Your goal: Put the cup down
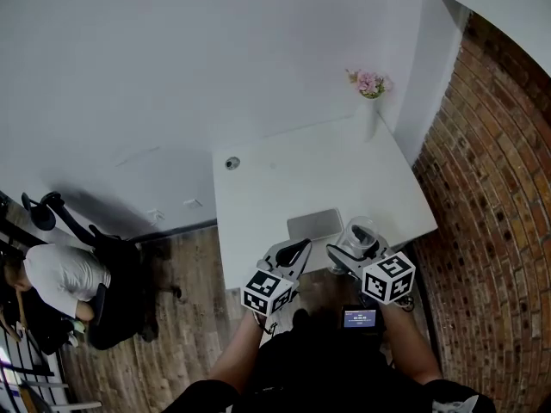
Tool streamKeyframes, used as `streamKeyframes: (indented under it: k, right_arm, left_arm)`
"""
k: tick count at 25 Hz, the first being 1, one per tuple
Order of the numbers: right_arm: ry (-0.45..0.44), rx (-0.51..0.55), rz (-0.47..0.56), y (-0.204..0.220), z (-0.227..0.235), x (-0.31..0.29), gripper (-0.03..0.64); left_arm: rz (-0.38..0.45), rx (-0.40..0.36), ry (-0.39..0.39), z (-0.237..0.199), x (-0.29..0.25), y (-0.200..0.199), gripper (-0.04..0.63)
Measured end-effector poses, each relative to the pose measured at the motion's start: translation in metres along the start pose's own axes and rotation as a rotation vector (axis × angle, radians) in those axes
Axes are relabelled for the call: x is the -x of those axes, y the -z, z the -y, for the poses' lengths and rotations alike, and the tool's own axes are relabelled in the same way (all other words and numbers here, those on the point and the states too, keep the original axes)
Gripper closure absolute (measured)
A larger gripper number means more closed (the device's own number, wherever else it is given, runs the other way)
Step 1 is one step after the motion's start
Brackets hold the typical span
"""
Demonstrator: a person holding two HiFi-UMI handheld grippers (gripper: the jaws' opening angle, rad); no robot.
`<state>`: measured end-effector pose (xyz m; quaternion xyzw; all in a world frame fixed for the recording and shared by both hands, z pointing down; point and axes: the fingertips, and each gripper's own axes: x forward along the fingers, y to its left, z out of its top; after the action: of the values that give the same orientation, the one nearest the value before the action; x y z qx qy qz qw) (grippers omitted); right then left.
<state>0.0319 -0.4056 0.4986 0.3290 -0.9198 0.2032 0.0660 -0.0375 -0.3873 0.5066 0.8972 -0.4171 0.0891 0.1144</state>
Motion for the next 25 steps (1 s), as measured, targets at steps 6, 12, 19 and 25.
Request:
streamKeyframes:
  k: [6,12,19,25]
  right_arm:
    - [0.003,0.010,-0.005,-0.004,-0.004,-0.010,0.249]
    - [0.015,0.010,0.004,-0.007,-0.003,-0.013,0.249]
    - [0.020,0.002,-0.009,-0.004,0.003,-0.016,0.249]
    - [0.027,-0.003,-0.024,-0.001,0.016,-0.026,0.249]
  left_arm:
    - [0.003,0.023,-0.018,-0.018,0.010,0.003,0.586]
    - [0.008,0.015,-0.009,-0.022,0.008,-0.002,0.586]
    - [-0.004,0.025,0.001,-0.023,0.002,0.002,0.586]
    - [-0.012,0.053,-0.002,-0.029,-0.001,0.005,0.586]
